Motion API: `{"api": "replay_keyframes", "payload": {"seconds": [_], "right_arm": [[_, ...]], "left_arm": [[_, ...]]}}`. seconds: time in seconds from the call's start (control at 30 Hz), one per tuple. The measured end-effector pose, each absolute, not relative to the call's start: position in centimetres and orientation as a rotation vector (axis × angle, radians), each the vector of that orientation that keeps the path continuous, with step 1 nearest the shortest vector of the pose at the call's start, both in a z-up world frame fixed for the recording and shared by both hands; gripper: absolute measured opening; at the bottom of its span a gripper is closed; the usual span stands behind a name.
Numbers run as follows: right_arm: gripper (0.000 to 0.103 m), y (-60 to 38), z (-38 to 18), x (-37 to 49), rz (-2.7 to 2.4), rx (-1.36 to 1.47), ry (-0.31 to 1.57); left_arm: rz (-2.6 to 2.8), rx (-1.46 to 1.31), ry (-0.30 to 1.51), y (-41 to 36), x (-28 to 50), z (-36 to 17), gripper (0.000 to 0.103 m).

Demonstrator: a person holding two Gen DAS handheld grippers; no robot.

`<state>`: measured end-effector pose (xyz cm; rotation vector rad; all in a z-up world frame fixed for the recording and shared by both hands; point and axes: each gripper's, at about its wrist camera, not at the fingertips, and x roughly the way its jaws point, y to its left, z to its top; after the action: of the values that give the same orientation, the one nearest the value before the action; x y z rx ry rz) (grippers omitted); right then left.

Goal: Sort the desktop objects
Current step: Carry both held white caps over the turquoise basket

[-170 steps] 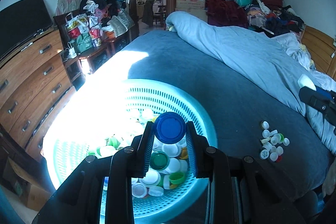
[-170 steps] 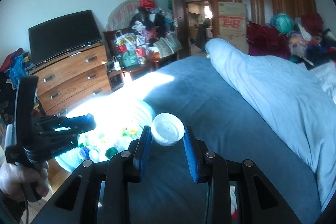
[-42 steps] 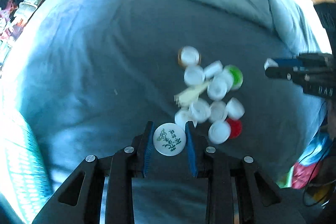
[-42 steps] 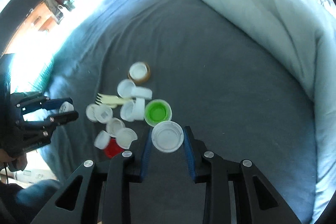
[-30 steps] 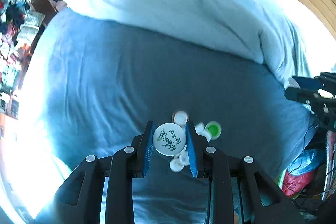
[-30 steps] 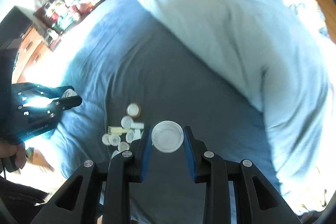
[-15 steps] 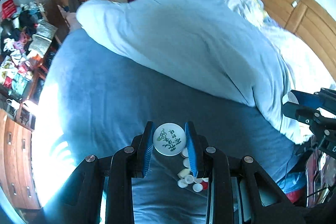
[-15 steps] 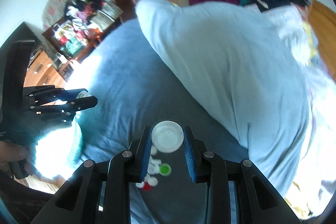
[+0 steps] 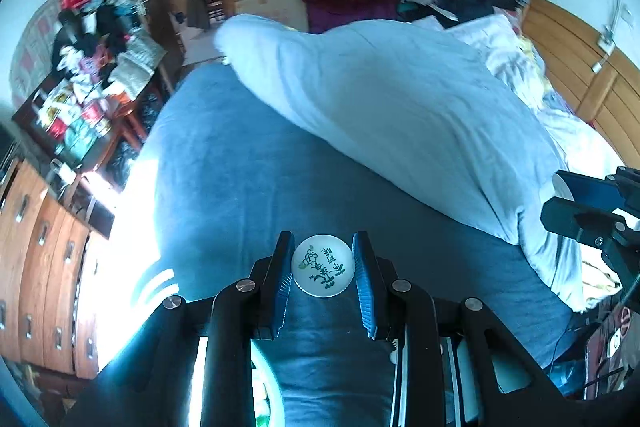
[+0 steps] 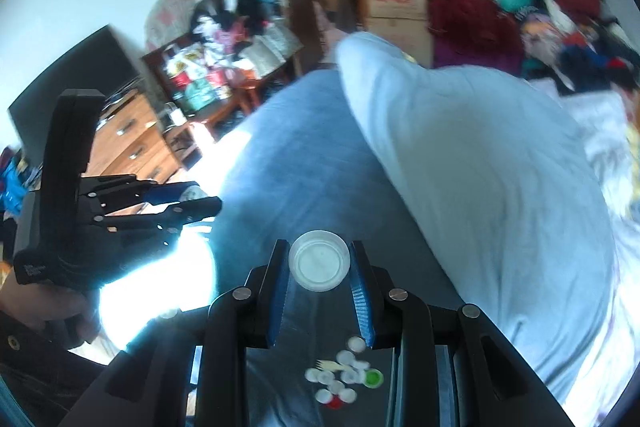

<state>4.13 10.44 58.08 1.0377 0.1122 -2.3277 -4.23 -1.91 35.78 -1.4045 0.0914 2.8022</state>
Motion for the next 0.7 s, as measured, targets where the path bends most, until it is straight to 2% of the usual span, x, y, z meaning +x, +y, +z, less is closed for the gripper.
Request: {"api": "replay_keyframes", "payload": {"seconds": [0.7], "right_arm": [[0.033,-12.4,59.6,6.9,-1.873,0.968,0.24]], "left_arm": [[3.069,-1.635,-0.207,-19.5,2.9,33.6,0.025]]}}
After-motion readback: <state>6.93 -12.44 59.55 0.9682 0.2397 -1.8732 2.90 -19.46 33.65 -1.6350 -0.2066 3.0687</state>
